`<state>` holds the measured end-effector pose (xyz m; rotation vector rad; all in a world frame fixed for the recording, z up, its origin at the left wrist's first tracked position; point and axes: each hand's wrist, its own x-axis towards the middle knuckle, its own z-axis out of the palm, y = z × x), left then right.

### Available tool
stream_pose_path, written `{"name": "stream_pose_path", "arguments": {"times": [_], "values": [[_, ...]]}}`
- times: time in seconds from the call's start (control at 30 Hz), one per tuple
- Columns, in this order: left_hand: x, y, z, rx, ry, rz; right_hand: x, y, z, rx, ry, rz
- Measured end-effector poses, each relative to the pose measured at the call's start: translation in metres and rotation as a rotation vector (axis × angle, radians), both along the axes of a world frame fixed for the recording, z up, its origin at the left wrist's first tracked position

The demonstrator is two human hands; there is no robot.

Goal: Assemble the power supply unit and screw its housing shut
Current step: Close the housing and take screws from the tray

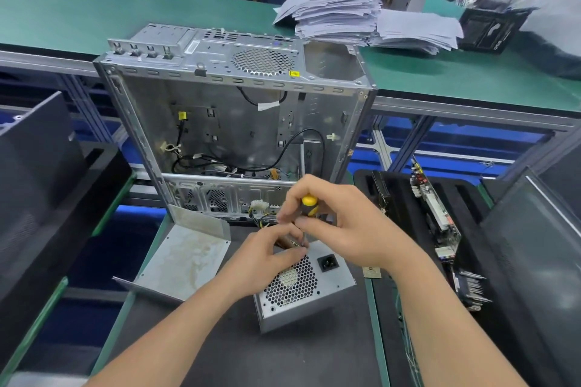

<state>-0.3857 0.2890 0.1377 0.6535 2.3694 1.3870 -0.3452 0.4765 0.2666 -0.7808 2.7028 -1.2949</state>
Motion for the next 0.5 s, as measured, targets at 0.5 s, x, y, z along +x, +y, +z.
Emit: {"name": "stream_pose_path", "arguments": {"times": [0.5], "values": [[-0.004, 0.001, -0.001, -0.009, -0.040, -0.004, 0.003, -0.011, -0.010, 0.064, 0.156, -0.202]]}}
